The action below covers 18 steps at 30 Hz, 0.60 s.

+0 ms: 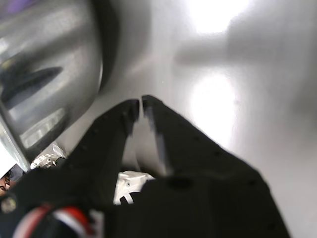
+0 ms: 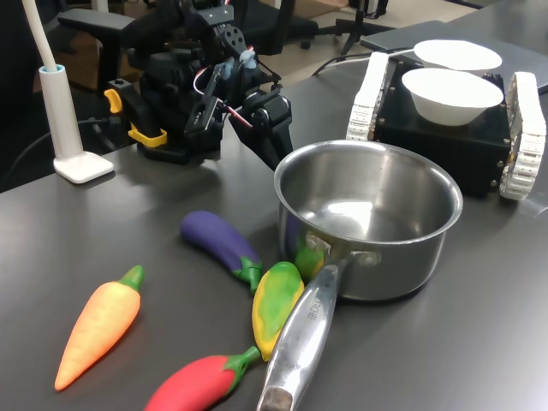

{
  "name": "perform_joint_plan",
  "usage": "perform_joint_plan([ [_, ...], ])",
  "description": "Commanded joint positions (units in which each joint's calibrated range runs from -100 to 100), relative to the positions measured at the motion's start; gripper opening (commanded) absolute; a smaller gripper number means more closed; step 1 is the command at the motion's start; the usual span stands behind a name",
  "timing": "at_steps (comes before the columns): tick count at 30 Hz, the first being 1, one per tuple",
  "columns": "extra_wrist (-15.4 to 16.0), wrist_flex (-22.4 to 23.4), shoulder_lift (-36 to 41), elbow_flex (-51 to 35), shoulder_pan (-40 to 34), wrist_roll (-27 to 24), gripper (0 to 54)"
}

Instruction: Pick up the carrot and place them in the pan

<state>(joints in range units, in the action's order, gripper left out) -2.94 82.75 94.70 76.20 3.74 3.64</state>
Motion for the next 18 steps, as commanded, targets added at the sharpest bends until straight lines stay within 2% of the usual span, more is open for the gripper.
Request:
perform_joint_plan([
  [1, 0.33, -2.96, 0.83, -1.10, -0.30, 0.24, 0.2],
  [9, 0.42, -2.79, 0.83, -1.37, 0.04, 0.44, 0.4],
  [12, 0.33, -1.00, 0.41, -3.55, 0.27, 0.29, 0.2],
  [18, 0.33, -2.96, -7.18, -6.55, 1.31, 0.54, 0.2],
])
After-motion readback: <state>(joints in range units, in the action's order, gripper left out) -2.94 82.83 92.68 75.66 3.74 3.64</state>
